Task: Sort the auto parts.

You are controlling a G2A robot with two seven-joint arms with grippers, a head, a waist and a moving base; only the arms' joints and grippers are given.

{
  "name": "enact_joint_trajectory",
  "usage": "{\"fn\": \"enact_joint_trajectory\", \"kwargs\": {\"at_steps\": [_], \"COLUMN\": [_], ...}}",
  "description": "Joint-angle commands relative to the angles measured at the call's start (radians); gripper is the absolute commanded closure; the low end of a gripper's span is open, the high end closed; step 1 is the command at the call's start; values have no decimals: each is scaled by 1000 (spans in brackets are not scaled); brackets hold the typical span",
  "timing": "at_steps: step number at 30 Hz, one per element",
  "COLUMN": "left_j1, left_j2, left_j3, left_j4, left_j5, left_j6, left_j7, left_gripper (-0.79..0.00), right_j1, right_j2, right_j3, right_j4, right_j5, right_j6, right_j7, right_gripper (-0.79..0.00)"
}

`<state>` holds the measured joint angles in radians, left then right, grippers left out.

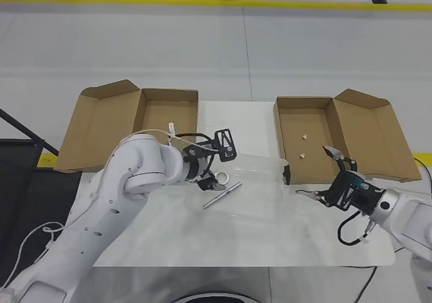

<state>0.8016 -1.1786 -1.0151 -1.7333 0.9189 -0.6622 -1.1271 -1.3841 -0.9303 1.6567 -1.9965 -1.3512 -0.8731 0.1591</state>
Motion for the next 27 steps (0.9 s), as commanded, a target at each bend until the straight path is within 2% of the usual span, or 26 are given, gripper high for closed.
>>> {"fn": "enact_joint_trajectory", "kwargs": {"at_steps": [1, 6, 9, 12, 17, 21, 24, 27], "left_j1": [5, 11, 24, 0, -55, -94, -110, -121], "left_j2": [0, 0, -4, -14, -34, -44, -50, -55], "left_j3": [-2, 3, 45, 97, 172, 191, 200, 217], "left_j4": [-1, -4, 12, 30, 59, 111, 168, 216], "left_j5": [2, 17, 57, 52, 17, 15, 18, 34], "left_j6": [0, 4, 28, 53, 110, 181, 205, 213], "left_j7": [7, 18, 38, 33, -40, -69, -59, -47], "left_gripper": [-785, -785, -785, -785, -785, -785, -763, -785], "right_j1": [0, 0, 0, 0, 0, 0, 0, 0], "right_j2": [0, 0, 0, 0, 0, 0, 0, 0], "right_j3": [-1, -1, -1, -1, -1, -1, -1, -1], "right_j4": [-1, -1, -1, -1, -1, -1, -1, -1], "right_j5": [0, 0, 0, 0, 0, 0, 0, 0], "right_j6": [0, 0, 0, 0, 0, 0, 0, 0], "right_j7": [1, 1, 1, 1, 1, 1, 1, 1], "right_gripper": [-785, -785, -785, -785, -785, -785, -785, -785]}}
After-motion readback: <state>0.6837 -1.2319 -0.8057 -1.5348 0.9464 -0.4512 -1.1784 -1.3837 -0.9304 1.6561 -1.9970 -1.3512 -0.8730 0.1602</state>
